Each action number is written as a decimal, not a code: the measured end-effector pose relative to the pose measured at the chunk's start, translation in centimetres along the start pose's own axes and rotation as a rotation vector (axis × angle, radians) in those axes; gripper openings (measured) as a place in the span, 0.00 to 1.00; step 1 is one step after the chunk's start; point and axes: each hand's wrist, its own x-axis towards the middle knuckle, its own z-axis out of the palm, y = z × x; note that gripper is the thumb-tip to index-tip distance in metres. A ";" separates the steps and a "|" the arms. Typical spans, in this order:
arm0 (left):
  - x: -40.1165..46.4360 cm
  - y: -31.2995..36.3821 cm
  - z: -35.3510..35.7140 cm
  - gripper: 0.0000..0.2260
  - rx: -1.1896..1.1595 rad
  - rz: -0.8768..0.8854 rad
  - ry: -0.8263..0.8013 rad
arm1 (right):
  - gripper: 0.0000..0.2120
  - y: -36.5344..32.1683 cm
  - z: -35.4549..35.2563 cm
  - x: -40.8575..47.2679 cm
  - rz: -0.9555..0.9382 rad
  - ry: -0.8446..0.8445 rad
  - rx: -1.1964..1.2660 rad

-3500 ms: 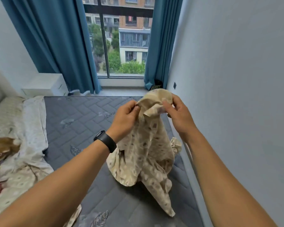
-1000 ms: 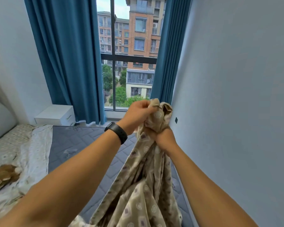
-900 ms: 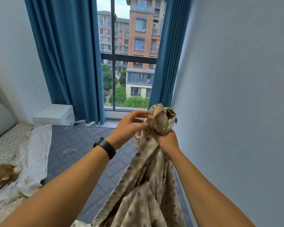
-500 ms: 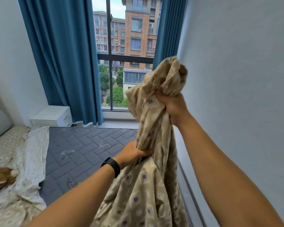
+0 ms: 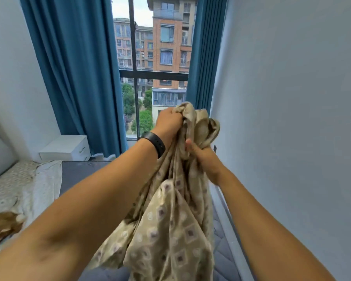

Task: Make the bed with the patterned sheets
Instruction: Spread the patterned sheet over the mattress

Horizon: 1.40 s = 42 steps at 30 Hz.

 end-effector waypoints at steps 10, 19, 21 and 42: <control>-4.7 -7.8 -2.4 0.15 -0.089 -0.169 -0.481 | 0.27 7.5 2.4 -1.0 0.100 0.270 -0.202; -7.8 -16.0 -3.3 0.50 0.205 -0.133 -0.692 | 0.22 0.7 0.8 0.3 -0.061 0.149 0.383; -8.3 -15.3 -1.6 0.35 0.094 -0.107 -0.562 | 0.20 -2.3 0.4 1.1 -0.097 0.174 0.417; -4.0 0.0 -0.3 0.08 -0.412 -0.270 -0.503 | 0.31 1.7 1.2 -0.9 -0.010 0.104 -0.168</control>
